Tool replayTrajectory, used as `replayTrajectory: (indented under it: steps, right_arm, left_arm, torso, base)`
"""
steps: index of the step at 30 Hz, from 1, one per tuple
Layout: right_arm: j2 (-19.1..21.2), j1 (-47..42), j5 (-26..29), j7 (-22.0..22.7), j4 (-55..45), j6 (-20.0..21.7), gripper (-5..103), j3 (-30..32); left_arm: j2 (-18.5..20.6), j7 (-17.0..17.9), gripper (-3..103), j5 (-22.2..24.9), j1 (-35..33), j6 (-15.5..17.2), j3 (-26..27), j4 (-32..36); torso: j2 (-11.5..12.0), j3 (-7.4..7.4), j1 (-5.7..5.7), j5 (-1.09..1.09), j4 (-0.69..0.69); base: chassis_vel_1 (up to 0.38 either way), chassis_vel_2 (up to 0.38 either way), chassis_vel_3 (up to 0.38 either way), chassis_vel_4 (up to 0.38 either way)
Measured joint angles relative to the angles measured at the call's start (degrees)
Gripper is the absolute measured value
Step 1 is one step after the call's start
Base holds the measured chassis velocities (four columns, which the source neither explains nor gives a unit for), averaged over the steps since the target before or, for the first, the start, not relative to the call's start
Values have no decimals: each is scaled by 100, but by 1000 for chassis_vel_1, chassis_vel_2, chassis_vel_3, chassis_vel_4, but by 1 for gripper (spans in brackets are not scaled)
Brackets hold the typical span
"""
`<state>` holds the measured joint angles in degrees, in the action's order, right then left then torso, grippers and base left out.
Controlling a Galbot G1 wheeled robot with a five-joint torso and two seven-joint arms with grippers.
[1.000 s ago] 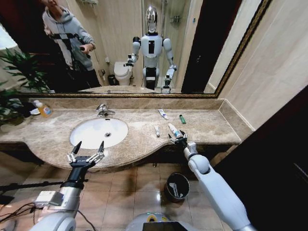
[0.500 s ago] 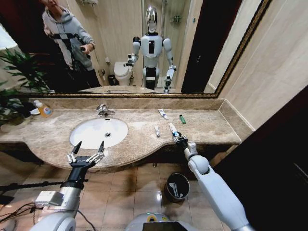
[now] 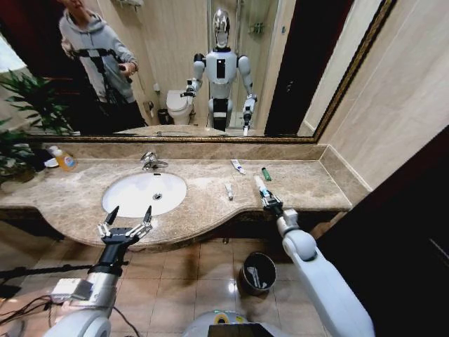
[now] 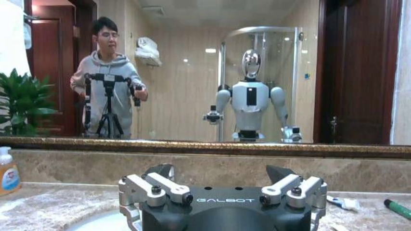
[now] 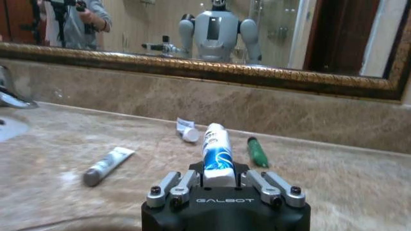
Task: Pick up the trash from the sink and place it in the trash bin.
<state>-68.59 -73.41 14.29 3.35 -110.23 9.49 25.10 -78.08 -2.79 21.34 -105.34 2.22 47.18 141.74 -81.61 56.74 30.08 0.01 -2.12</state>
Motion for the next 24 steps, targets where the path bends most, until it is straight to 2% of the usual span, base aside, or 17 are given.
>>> replayTrajectory:
  steps: [3,5,6,10,11,14,18,24]
  right_arm:
    - [-115,-353,-74,31,-262,-55,27,106]
    - [-439,-1014,-308,97,-722,-203,27,266]
    - [-439,-1014,-308,97,-722,-203,27,266]
    - [-1067,-1982,-711,152,-1083,-576,27,379]
    - [-1067,-1982,-711,152,-1083,-576,27,379]
    - [-1492,-2714,-997,148,-1062,-1028,27,431]
    - [-1648,-3045,-1049,168,-763,-1333,27,429]
    - [-1714,-3055,-1041,189,-204,-1345,27,364]
  left_arm:
    - [1,-2,100,0,0,0,0,0]
    - [0,0,100,0,0,0,0,-1]
    - [0,0,100,0,0,0,0,-1]
    - [0,-1,100,0,0,0,-1,-1]
    - [0,-1,100,0,0,0,-1,-1]
    - [0,-1,100,0,0,0,-1,0]
    - [0,-1,100,0,0,0,0,0]
    - [0,-1,100,0,0,0,0,0]
  torso:
    - [0,0,0,-1,1]
    - [0,0,-1,-1,2]
    - [0,0,-1,-1,2]
    - [0,0,-1,-2,1]
    - [0,0,-1,-2,1]
    - [-1,-1,-1,-2,2]
    - [-1,-1,-1,-2,1]
    - [0,0,-1,-2,1]
  base:
    - [0,0,0,0]
    - [0,0,0,0]
    - [0,0,0,0]
    - [0,0,0,0]
    - [0,0,0,0]
    - [0,0,0,0]
    - [0,0,0,0]
    - [0,0,0,0]
